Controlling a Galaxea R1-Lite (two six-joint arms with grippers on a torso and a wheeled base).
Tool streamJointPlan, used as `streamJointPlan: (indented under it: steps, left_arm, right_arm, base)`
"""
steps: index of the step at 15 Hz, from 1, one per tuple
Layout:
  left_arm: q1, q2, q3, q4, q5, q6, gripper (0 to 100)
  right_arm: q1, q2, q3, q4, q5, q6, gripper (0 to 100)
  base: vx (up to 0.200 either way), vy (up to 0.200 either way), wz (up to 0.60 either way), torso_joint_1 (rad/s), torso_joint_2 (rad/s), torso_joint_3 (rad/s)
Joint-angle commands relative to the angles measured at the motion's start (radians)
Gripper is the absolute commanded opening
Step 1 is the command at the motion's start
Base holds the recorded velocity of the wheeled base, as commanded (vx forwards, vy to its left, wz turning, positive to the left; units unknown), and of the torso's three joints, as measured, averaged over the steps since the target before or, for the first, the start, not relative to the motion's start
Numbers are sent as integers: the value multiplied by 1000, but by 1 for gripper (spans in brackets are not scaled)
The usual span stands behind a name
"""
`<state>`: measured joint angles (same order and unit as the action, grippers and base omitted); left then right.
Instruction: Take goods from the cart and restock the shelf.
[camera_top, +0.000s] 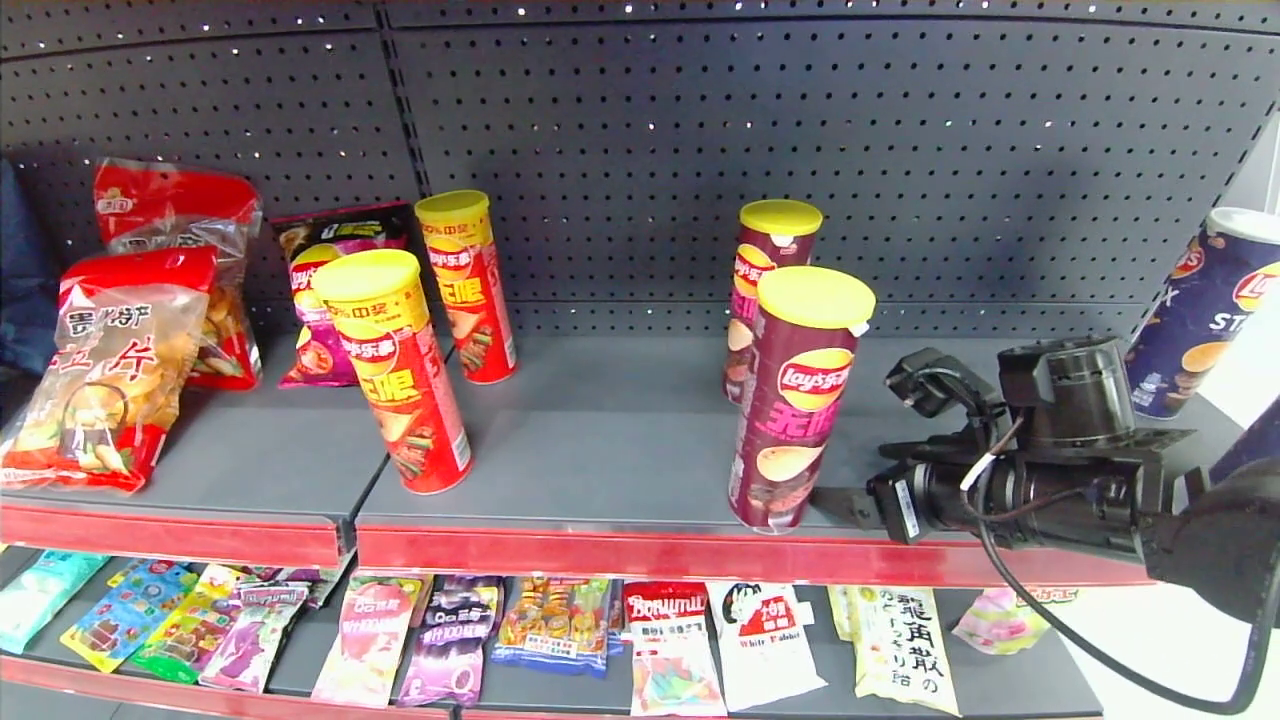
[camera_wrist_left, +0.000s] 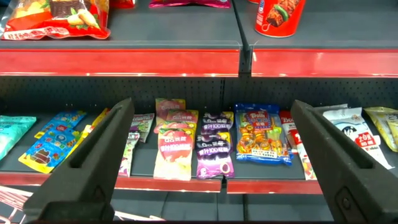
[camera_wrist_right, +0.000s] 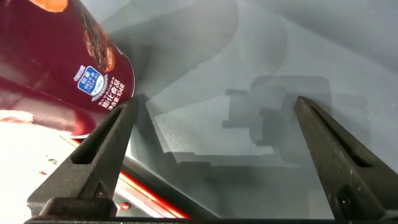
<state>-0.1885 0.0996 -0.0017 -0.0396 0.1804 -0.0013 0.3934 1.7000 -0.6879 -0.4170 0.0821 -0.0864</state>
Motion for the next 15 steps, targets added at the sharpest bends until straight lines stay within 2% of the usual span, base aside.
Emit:
streamJointPlan:
  steps: [1,13,15]
  left_arm:
    - [0,2,0,-2,1,0,100]
    - [0,3,0,0,-1,1,100]
    - [0,2,0,0,-2,0,100]
  right_arm:
    - [4,7,-9,-2,1,-1,100]
    - [-2,-5,7,0,-2,0,100]
    - [-15,-102,27,0,-55,5,100]
  base:
    - [0,0,0,0,0,0]
    - [0,0,0,0,0,0]
    - [0,0,0,0,0,0]
